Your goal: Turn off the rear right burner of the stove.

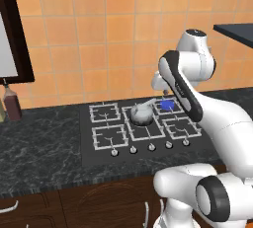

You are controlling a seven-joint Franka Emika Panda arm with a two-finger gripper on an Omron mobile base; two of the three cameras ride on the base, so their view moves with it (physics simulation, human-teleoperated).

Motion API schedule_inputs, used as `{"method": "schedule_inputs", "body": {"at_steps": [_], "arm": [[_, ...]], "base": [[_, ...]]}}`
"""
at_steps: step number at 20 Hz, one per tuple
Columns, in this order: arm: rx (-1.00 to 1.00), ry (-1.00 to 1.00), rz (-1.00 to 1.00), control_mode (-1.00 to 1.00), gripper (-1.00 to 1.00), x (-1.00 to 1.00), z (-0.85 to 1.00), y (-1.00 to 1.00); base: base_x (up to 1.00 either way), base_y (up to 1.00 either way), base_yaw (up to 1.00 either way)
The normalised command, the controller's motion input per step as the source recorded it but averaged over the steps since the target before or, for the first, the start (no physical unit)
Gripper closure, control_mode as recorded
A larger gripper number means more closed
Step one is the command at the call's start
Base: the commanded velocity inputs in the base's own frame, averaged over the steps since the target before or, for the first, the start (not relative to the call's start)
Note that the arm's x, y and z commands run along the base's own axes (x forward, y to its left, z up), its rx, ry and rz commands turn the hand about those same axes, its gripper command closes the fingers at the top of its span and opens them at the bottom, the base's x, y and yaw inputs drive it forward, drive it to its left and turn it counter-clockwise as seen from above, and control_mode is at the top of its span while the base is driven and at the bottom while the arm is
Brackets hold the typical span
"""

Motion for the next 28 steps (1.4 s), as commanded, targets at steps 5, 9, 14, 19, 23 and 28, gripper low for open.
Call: {"method": "schedule_inputs", "body": {"at_steps": [5,9,14,19,23,28], "arm": [[0.02,0.00,0.00,-1.00,-1.00,-0.23,-0.34,-0.51],[0.00,0.00,0.00,-1.00,-1.00,-0.30,-0.97,-0.49],[-0.01,0.00,0.00,-1.00,-1.00,0.00,-0.89,0.00],[-0.02,-0.02,0.02,-1.00,-1.00,0.09,-0.80,0.00],[-0.10,-0.08,0.04,-1.00,-1.00,0.21,-0.62,0.00],[-0.08,0.00,0.03,-1.00,-1.00,0.32,-0.50,0.00]], "base": [[0.00,0.00,0.00],[0.00,0.00,0.00],[0.00,0.00,0.00],[0.00,0.00,0.00],[0.00,0.00,0.00],[0.00,0.00,0.00]]}}
